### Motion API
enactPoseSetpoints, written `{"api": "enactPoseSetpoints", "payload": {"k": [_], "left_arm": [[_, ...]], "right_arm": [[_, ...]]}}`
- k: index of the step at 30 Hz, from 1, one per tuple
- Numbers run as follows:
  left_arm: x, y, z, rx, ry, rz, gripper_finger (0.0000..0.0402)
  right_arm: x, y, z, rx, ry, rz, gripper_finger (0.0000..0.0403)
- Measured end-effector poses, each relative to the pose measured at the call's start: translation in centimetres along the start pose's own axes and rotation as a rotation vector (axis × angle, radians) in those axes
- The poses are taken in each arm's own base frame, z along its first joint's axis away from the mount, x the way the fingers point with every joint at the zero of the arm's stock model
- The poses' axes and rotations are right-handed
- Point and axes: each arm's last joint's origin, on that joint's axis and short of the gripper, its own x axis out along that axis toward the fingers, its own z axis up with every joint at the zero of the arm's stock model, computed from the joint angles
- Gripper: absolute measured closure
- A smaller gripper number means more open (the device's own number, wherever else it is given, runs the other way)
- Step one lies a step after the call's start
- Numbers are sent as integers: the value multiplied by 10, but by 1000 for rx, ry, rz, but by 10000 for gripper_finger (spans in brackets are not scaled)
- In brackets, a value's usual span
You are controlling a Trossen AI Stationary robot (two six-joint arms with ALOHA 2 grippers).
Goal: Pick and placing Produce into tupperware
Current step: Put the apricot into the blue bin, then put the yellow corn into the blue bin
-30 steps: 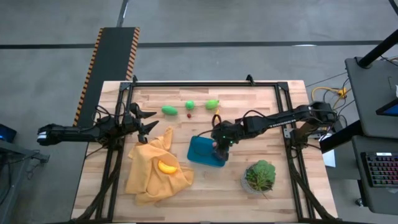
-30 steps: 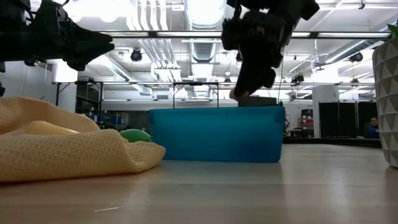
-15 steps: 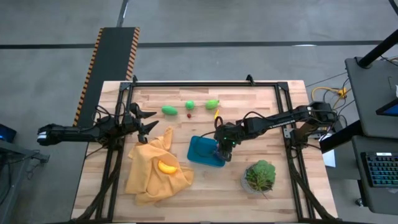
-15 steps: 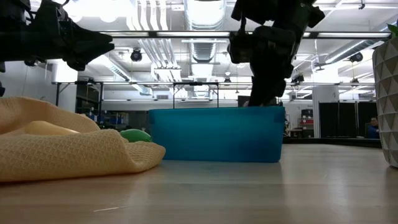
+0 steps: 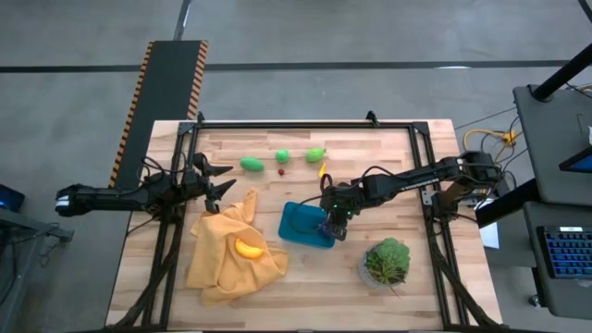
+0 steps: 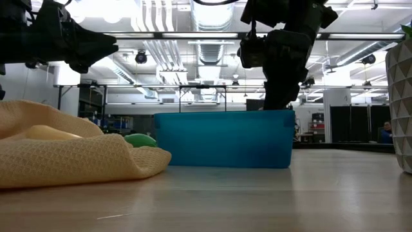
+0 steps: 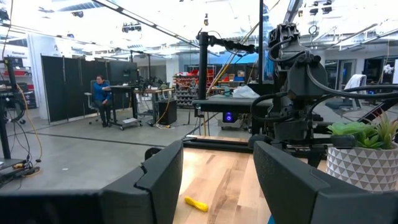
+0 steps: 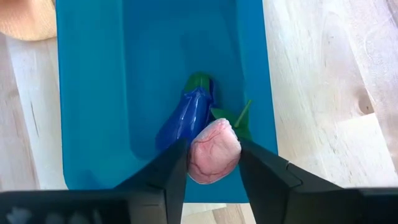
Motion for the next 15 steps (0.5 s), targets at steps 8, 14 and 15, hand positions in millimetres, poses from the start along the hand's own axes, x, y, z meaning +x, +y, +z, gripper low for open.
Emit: {"api": "enactPoseSetpoints", "payload": {"k": [8, 14, 15], "left_arm": [[0, 0, 0, 0, 0, 0, 218], [0, 0, 0, 0, 1, 0, 218], [0, 0, 0, 0, 1, 0, 218]], "right_arm": [[0, 0, 0, -6, 0, 0, 245], [-2, -3, 4, -24, -21, -23, 247], [-3, -4, 7, -30, -38, -37, 249]]}}
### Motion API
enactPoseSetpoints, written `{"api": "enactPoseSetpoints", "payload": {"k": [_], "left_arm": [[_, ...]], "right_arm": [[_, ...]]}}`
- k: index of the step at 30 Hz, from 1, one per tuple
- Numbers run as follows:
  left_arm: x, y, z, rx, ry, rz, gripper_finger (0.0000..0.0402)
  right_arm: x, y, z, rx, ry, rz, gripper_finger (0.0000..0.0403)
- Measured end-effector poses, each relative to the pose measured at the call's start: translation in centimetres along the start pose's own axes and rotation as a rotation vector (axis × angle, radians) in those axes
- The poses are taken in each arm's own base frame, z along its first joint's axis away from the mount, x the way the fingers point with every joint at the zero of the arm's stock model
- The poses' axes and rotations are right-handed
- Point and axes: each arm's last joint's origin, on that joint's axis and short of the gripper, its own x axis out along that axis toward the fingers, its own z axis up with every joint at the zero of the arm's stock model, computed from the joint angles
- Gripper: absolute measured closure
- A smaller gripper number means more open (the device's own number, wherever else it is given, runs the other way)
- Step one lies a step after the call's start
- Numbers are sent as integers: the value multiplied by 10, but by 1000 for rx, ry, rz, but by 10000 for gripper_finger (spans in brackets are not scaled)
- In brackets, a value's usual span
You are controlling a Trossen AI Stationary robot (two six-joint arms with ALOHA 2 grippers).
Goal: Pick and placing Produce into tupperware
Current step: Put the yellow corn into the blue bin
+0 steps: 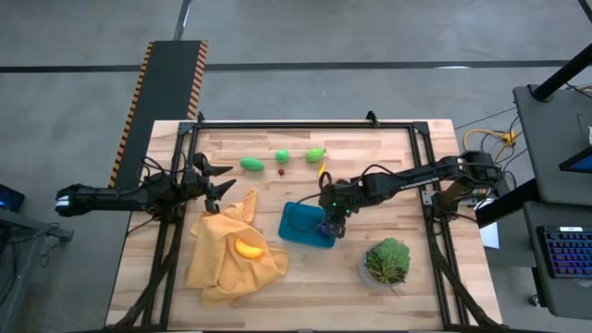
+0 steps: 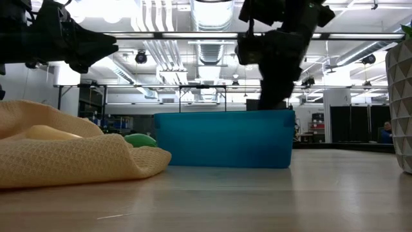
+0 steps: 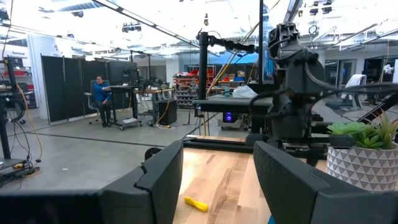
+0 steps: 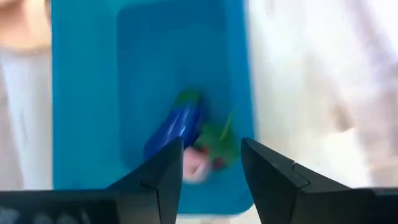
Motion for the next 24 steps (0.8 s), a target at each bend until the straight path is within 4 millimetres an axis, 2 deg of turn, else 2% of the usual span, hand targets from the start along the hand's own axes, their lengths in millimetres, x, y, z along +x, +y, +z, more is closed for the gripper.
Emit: {"api": "enactPoseSetpoints", "payload": {"k": [8, 14, 19, 24], "left_arm": [[0, 0, 0, 2, 0, 0, 218], [0, 0, 0, 3, 0, 0, 218], [0, 0, 0, 3, 0, 0, 218], [0, 0, 0, 4, 0, 0, 218]], "right_arm": [[-14, -6, 25, -66, -137, -98, 261], [-21, -21, 51, -100, -335, -120, 255], [-24, -47, 60, -45, -369, -84, 194], [-28, -80, 65, 178, -413, -195, 117]]}}
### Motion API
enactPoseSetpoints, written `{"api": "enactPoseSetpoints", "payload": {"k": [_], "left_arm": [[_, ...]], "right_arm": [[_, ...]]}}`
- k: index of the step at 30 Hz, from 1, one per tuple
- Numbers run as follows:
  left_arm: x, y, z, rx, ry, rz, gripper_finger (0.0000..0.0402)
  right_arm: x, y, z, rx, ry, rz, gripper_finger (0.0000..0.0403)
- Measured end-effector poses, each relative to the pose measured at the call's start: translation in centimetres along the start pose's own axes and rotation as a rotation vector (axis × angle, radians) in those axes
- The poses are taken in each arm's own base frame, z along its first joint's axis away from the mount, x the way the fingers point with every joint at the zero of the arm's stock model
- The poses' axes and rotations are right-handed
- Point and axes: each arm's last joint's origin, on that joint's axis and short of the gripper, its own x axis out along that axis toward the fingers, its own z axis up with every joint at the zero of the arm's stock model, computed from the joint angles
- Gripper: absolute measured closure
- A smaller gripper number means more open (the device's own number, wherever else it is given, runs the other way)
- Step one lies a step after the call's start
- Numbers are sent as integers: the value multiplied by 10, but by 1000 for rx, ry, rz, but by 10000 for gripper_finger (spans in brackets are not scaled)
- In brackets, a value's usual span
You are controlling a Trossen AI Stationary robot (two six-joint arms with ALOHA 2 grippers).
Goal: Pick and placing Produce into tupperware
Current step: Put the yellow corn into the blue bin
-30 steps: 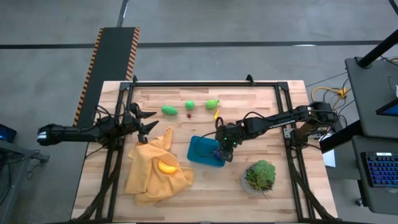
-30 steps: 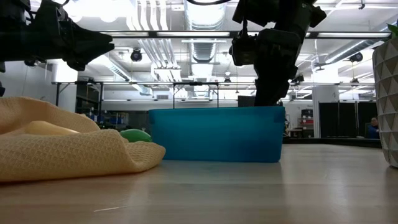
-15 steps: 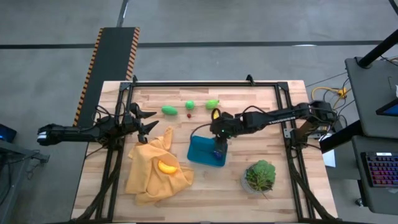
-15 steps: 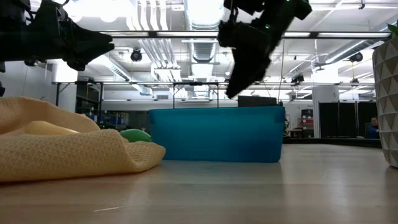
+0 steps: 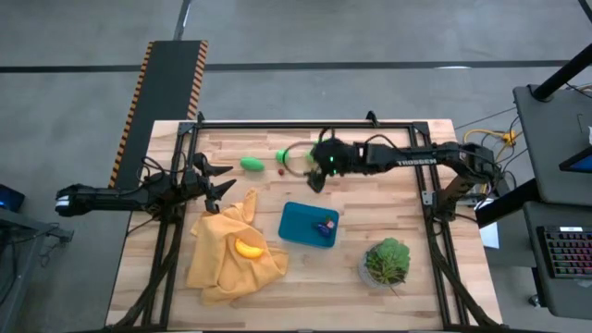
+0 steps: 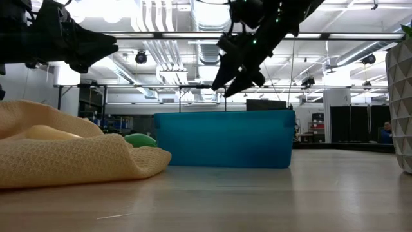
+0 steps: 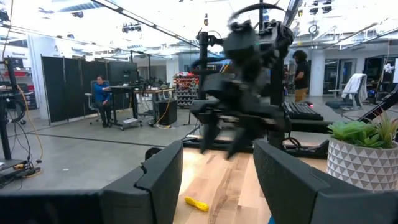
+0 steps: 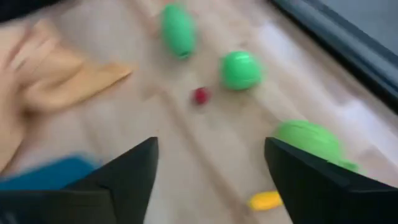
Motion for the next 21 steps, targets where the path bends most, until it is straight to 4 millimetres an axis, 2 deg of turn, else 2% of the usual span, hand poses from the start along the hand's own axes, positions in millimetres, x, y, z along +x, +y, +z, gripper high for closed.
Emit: {"api": "enactPoseSetpoints", "payload": {"k": [4, 8, 15, 21], "left_arm": [[0, 0, 0, 0, 0, 0, 218], [0, 0, 0, 0, 0, 0, 218], [0, 0, 0, 0, 0, 0, 218], [0, 0, 0, 0, 0, 0, 218]], "right_arm": [[2, -21, 5, 142, -5, -58, 88], [10, -35, 5, 218, 7, -92, 86], [43, -37, -14, 249, 103, -129, 102], [56, -38, -28, 301, 181, -182, 104]]}}
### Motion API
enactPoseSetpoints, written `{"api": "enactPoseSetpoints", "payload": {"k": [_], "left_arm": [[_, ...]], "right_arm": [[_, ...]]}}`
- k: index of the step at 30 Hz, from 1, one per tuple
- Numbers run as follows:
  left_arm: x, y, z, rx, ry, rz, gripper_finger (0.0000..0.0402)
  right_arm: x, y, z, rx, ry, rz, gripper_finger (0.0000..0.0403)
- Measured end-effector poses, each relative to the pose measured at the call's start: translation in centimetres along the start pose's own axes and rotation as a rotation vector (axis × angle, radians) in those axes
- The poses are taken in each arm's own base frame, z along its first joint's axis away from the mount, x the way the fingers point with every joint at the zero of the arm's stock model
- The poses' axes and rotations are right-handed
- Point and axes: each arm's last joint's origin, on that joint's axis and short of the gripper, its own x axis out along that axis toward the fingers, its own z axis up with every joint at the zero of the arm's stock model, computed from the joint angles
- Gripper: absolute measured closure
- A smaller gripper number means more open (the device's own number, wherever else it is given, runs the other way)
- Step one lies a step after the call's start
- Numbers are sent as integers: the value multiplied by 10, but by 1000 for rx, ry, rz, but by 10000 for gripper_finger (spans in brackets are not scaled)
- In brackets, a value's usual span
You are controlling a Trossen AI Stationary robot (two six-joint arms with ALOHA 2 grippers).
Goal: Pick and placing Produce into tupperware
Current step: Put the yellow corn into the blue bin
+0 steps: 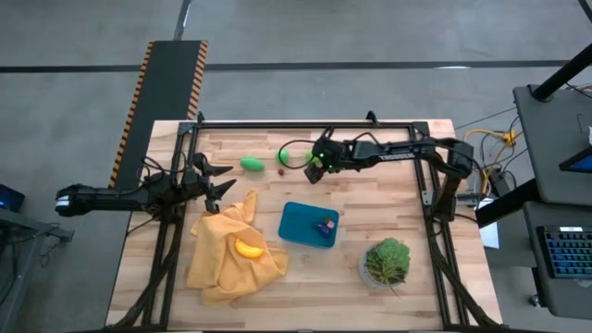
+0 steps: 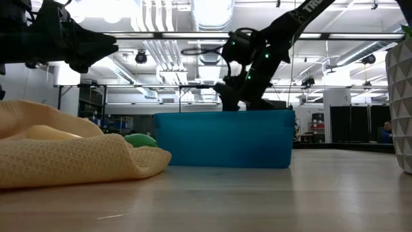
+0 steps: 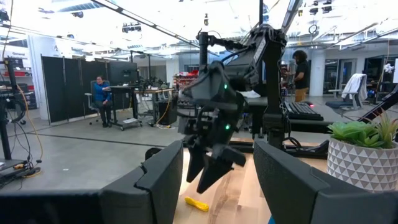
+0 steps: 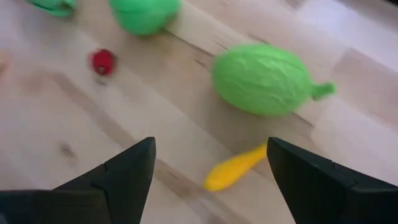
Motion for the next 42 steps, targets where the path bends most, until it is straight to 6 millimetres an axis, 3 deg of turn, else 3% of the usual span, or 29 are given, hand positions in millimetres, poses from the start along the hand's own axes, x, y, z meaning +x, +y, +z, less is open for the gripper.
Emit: {"api": "enactPoseSetpoints", "payload": {"k": [17, 26, 42], "left_arm": [[0, 0, 0, 0, 1, 0, 218], [0, 0, 0, 0, 1, 0, 218], [0, 0, 0, 0, 1, 0, 218]], "right_arm": [[41, -3, -25, 69, 93, -141, 106], [47, -4, -27, 73, 97, -160, 109], [46, -5, -28, 69, 99, -177, 224]]}}
